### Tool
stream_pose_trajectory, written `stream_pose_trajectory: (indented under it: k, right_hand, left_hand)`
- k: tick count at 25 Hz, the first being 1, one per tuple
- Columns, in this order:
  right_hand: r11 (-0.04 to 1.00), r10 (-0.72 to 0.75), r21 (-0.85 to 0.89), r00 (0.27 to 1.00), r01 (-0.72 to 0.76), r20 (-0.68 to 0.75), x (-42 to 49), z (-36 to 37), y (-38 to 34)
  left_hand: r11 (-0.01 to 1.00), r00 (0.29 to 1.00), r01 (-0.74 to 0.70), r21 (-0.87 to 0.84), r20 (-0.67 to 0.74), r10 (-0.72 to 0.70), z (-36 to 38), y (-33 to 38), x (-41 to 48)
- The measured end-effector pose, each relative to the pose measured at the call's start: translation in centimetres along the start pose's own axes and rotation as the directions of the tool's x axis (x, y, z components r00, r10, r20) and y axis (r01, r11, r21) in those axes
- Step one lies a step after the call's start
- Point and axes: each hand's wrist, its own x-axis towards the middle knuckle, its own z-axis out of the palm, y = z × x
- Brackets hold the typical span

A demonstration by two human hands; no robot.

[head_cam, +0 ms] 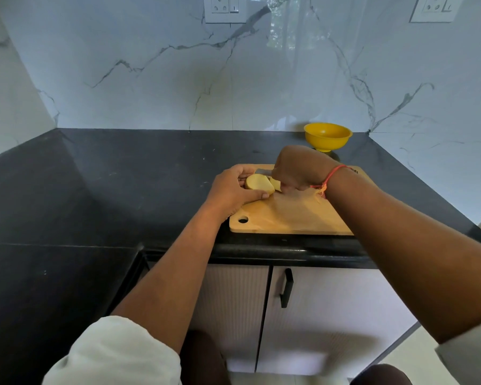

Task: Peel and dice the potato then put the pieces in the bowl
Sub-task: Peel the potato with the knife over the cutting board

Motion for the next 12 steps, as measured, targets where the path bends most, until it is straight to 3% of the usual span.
stream_pose_trajectory:
  k: [7, 12]
  right_hand:
    - [0.983, -0.078, -0.157, 0.993, 0.09, 0.084, 0.4, -0.5, -0.8]
    - [0.991, -0.003, -0.131, 1.0, 0.005, 0.018, -0.4, 1.0, -1.9]
  left_hand:
    - [0.999, 1.0, 0.004, 0.037, -0.012, -0.004, 0.1, 0.3, 0.0]
    - [0.999, 1.0, -0.005, 0.051, -0.021, 0.006, 0.1, 0.4, -0.3]
